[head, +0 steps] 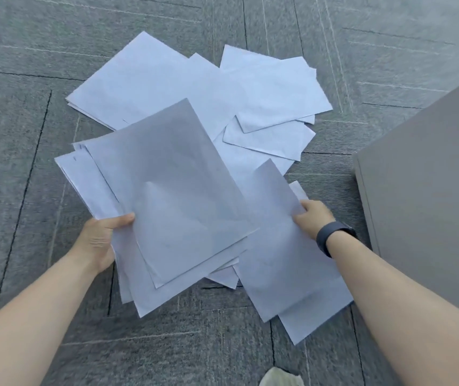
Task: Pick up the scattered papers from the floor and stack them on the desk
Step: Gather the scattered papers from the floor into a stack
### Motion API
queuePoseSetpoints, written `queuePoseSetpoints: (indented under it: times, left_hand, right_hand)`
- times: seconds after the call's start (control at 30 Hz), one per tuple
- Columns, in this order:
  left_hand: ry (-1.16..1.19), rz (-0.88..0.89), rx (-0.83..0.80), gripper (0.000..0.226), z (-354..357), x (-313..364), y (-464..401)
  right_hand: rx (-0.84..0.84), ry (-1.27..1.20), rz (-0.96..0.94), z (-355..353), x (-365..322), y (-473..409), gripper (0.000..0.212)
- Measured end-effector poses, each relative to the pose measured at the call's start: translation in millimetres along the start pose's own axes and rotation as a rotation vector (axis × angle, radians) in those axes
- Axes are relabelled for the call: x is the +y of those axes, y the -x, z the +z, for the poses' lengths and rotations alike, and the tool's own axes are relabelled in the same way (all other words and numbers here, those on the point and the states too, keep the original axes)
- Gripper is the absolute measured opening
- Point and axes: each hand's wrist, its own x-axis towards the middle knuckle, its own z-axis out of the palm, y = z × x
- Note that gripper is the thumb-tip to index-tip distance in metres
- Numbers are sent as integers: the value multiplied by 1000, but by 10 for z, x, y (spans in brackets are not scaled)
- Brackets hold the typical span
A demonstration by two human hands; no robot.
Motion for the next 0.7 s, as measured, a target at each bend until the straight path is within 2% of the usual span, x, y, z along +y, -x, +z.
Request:
queuePoseSetpoints:
  times: [0.07, 0.13, 0.43, 0.6, 0.7]
  left_hand:
    - [-20, -5, -7, 45, 101, -19, -49]
    - [-31, -14, -24, 46, 185, -37, -94]
    - [-69, -22, -37, 47, 335, -115, -243]
    - [-90, -16, -23, 48, 348, -146, -290]
    - [-105, -18, -14, 46, 376, -168, -293]
  right_hand:
    - [10, -43, 84, 1, 168, -26, 42]
    - [46, -114, 141, 9, 273, -35, 54]
    - [56, -140, 289, 5, 347, -155, 77]
    - [76, 95, 406, -22, 324, -251, 92]
    - [48, 181, 419, -32, 315, -265, 84]
